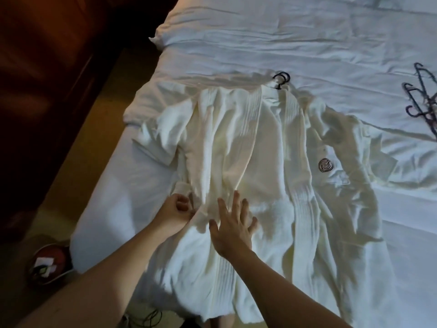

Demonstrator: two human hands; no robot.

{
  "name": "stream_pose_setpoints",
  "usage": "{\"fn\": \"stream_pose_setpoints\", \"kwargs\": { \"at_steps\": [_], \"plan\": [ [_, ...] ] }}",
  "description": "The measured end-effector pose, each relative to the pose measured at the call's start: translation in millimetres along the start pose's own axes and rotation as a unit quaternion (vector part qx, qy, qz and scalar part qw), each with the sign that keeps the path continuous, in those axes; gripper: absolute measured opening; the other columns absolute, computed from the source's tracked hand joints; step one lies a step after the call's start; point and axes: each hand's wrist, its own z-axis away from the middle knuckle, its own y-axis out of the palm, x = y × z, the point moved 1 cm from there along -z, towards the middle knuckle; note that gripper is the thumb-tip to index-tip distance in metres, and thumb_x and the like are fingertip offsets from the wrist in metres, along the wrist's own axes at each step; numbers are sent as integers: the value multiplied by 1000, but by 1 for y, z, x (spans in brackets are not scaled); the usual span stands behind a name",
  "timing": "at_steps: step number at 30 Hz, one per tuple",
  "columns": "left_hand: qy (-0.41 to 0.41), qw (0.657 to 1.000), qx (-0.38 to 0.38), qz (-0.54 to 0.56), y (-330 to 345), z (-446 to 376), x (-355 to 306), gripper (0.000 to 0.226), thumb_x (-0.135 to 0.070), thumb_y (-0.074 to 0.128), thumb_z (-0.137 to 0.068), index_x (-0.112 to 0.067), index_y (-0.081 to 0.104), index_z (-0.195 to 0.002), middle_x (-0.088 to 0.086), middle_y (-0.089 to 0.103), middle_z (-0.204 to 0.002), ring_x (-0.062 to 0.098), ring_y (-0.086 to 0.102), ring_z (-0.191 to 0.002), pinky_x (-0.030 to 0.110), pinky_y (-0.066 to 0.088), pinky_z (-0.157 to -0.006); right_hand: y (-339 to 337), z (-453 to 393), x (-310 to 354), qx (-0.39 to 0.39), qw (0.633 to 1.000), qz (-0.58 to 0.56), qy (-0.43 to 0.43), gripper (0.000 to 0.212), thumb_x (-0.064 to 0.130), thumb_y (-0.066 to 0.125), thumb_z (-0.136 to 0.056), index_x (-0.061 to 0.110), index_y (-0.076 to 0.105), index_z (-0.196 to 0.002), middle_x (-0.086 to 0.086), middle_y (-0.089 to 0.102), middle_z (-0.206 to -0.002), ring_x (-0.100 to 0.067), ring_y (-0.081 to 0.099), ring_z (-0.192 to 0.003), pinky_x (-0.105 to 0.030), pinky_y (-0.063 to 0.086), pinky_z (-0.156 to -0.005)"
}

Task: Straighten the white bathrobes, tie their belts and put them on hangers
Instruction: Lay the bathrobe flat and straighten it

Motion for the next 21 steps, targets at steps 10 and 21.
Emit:
{"fn": "stream_pose_setpoints", "kwargs": {
  "at_steps": [10, 21],
  "plan": [
    [53, 998, -2, -25, 14, 11, 17, 34, -47, 64, -84, -19, 56, -67, -4, 60, -63, 19, 57, -63, 34, 42, -61, 8, -4, -5, 12, 996, -84, 32, 42, 38, 31, -106, 46, 42, -146, 16, 7, -169, -16, -20, -154, -57, -10, -121],
    [125, 991, 51, -21, 12, 6, 8, 13, -38, 72, -82, -29, 61, -83, -14, 61, -65, 2, 56, -60, 21, 43, -62, -18, -3, 19, 43, 962, -246, 111, 75, 79, 18, -93, 39, 42, -152, 0, 5, -170, -19, -15, -155, -55, -13, -121]
  ]
}}
